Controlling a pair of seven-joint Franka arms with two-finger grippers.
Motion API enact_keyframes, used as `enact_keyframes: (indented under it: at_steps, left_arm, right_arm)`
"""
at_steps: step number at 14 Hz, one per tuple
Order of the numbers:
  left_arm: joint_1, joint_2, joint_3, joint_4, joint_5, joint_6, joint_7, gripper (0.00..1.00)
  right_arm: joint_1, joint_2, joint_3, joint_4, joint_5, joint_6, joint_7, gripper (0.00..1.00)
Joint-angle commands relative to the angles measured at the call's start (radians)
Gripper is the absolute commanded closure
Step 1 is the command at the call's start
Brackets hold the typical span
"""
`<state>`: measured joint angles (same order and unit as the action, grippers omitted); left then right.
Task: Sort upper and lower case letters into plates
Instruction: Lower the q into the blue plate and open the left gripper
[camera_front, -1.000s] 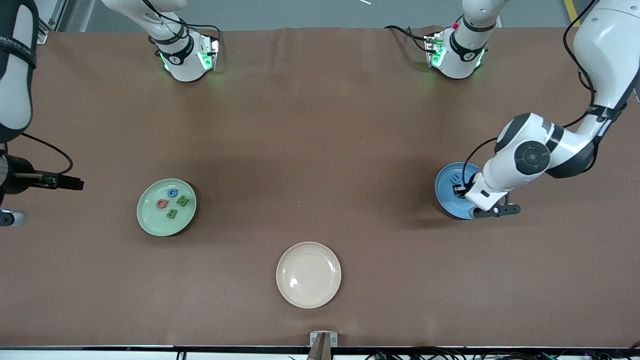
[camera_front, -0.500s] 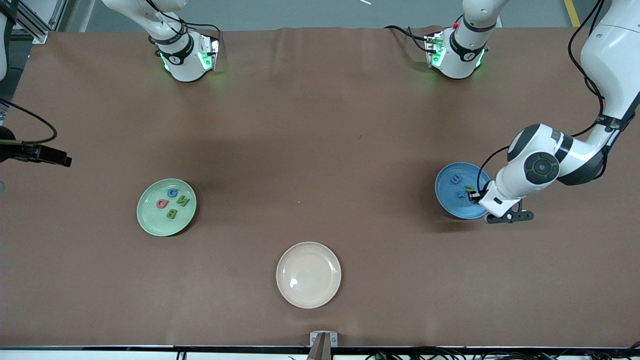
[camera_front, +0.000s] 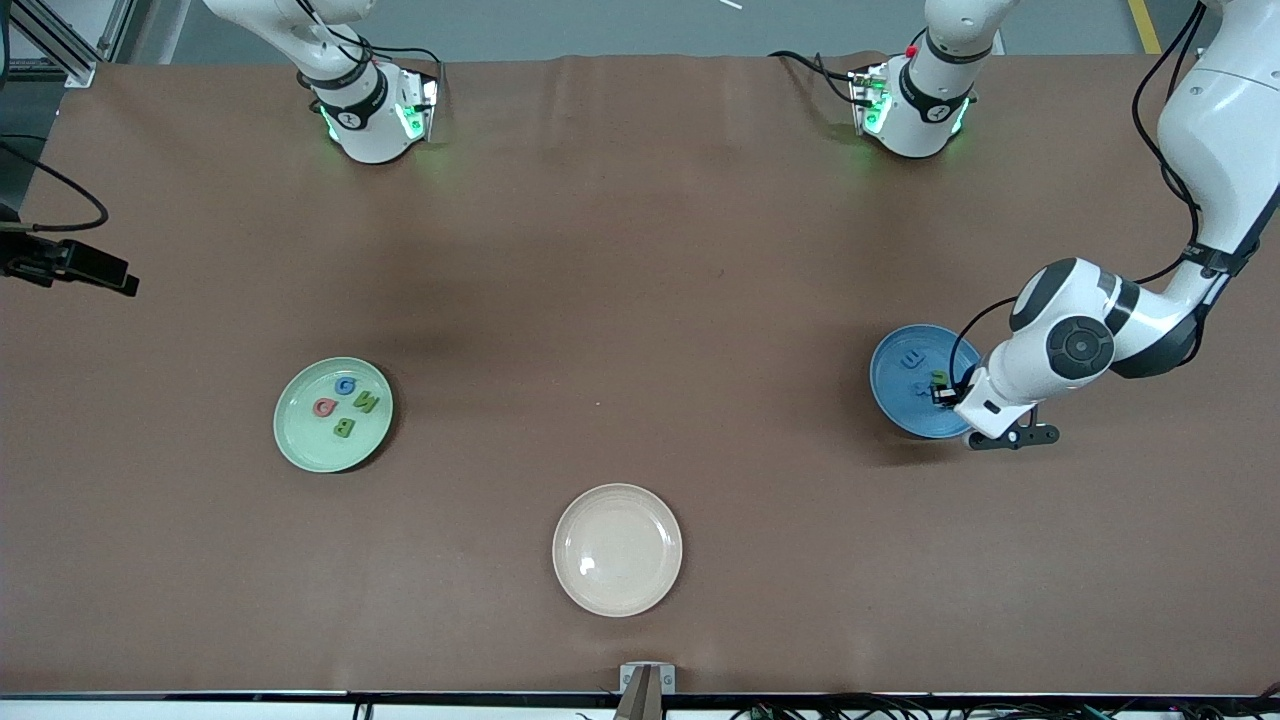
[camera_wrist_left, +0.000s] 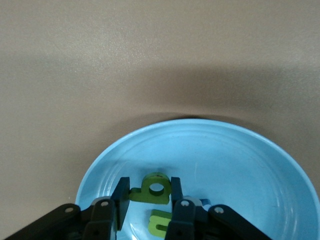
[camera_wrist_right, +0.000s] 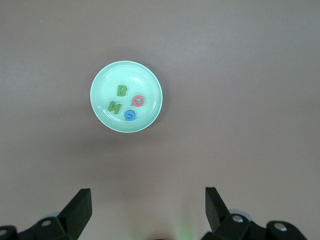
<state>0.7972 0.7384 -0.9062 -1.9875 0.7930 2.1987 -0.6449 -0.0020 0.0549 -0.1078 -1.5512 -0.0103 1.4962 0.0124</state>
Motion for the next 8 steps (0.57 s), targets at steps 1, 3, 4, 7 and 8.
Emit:
enact_keyframes:
  at_steps: [1,3,4,7,8]
  left_arm:
    - [-0.012,0.016,0.010,0.013,0.020,0.007,0.010,0.82]
    - [-0.012,0.018,0.012,0.013,0.020,0.007,0.010,0.81]
    - [-0.010,0.018,0.010,0.013,0.018,0.007,0.008,0.78]
    - [-0.009,-0.002,0.003,0.013,0.018,-0.007,0.005,0.05]
    - [-0.009,-0.020,0.000,0.013,0.014,-0.011,0.004,0.00]
  right_arm:
    - [0.004,-0.072,0.002,-0.086,0.013,0.036,0.000,0.00]
    - [0.005,-0.073,0.002,-0.086,0.012,0.036,-0.002,0.00]
    - [0.004,-0.082,0.002,-0.087,0.012,0.033,0.000,0.00]
    - [0.004,-0.130,0.002,-0.113,0.012,0.027,-0.002,0.00]
    - [0.002,-0.141,0.002,-0.115,0.010,0.026,-0.002,0.00]
